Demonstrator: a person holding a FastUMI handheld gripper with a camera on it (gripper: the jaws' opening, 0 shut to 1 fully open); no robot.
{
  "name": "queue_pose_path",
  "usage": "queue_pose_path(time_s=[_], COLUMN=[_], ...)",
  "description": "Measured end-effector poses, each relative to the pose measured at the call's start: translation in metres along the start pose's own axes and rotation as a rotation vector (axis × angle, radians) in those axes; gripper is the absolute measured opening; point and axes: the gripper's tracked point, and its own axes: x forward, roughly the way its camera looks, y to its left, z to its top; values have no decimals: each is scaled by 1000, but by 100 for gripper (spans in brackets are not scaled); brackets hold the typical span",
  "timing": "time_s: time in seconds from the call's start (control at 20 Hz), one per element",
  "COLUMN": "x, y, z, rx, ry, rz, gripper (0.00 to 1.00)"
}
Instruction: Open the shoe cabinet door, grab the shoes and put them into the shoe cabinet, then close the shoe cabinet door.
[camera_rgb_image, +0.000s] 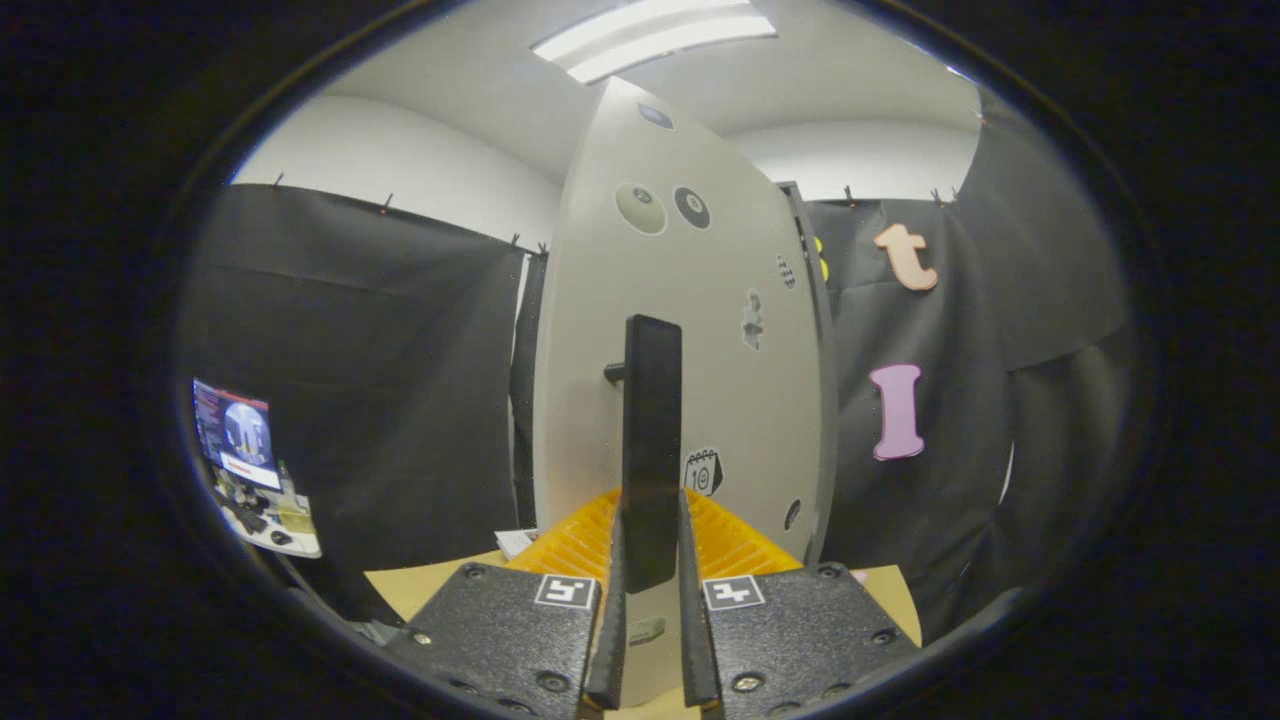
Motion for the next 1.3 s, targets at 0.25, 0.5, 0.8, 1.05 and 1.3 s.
queue_pose_path(time_s=[0.25, 0.5, 0.8, 1.05, 1.3], x=[-25, -99, -104, -62, -1], y=[-48, -107, -17, 41, 73], z=[7, 40, 34, -16, -82], rx=[-73, -173, -180, -224, -120], ry=[-17, -168, -292, -175, -36], rz=[-256, -675, -481, -314, -209], gripper=[25, 64, 100, 100, 100])
